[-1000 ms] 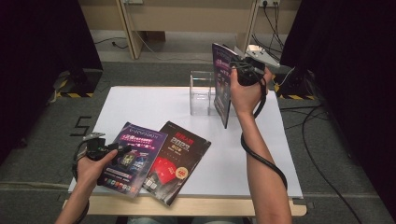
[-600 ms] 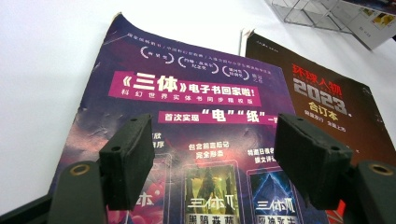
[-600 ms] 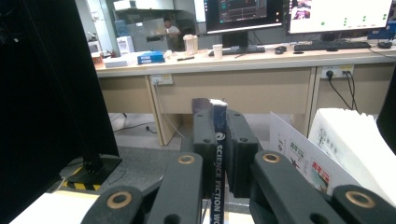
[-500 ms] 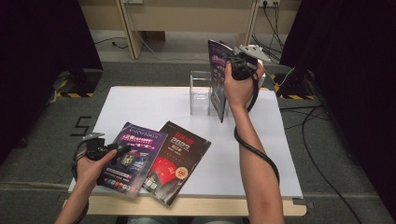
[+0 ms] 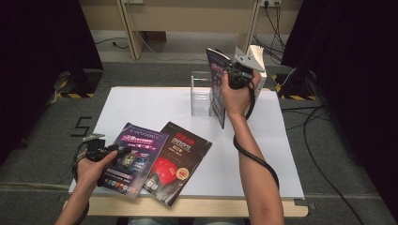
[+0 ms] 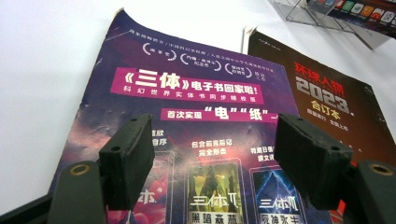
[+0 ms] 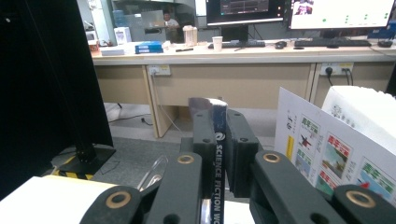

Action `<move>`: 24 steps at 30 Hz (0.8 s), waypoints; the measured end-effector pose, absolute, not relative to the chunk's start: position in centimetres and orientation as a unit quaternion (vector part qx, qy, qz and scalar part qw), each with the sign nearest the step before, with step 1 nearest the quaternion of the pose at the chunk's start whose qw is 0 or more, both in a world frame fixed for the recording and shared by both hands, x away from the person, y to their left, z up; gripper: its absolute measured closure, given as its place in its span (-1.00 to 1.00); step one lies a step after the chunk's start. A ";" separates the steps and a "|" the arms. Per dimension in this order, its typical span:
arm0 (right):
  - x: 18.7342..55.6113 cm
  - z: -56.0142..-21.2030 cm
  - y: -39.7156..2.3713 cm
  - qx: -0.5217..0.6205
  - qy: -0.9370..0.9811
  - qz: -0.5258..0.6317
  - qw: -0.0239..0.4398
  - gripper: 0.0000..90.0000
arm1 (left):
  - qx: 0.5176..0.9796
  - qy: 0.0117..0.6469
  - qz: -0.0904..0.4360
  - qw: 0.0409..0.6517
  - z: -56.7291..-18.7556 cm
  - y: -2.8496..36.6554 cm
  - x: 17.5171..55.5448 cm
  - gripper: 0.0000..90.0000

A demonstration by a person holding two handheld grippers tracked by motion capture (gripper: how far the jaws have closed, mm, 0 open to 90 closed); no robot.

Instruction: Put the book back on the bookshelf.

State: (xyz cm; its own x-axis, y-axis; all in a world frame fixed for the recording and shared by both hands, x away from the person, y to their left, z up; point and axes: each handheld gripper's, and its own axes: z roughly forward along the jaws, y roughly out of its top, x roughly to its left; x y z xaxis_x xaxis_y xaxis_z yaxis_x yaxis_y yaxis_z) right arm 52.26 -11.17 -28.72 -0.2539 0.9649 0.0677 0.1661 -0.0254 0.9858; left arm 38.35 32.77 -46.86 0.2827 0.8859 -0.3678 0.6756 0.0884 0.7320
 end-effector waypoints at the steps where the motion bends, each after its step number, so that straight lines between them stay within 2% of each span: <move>1: 52.0 -28.8 -11.2 0.481 0.587 0.532 0.377 0.88 | 0.665 0.587 0.118 0.446 -46.8 32.8 38.3 -0.39; 8: 50.2 -29.5 -12.0 0.474 0.588 0.533 0.381 0.86 | 0.666 0.585 0.118 0.447 -46.7 32.6 38.3 -0.39; 24: 47.8 -30.4 -13.7 0.484 0.617 0.512 0.352 0.77 | 0.665 0.584 0.119 0.451 -46.6 32.4 38.2 -0.39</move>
